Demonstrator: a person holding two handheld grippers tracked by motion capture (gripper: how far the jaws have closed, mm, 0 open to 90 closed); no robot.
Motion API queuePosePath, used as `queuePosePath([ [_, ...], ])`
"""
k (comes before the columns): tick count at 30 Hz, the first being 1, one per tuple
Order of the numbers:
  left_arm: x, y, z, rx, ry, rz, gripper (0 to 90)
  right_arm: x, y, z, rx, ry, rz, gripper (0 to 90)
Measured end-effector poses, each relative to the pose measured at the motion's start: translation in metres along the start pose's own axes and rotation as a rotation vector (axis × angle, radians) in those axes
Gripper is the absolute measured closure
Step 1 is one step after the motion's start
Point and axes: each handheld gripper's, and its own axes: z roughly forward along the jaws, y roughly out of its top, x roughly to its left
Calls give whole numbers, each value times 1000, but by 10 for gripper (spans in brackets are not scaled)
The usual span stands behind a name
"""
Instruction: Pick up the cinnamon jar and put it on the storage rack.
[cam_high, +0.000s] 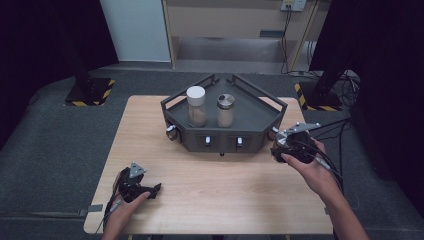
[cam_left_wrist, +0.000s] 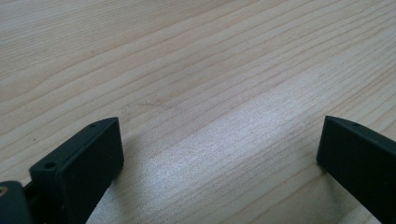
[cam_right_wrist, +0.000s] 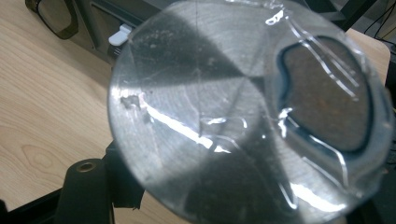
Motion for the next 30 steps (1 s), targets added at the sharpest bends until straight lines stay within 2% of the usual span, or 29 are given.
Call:
queuePosePath([
  [16, 0, 0, 0, 0, 0, 0, 0, 0, 16, -3, -10, -2, -6, 312],
  [30, 0, 0, 0, 0, 0, 0, 0, 2, 42, 5, 6, -7, -29, 312],
])
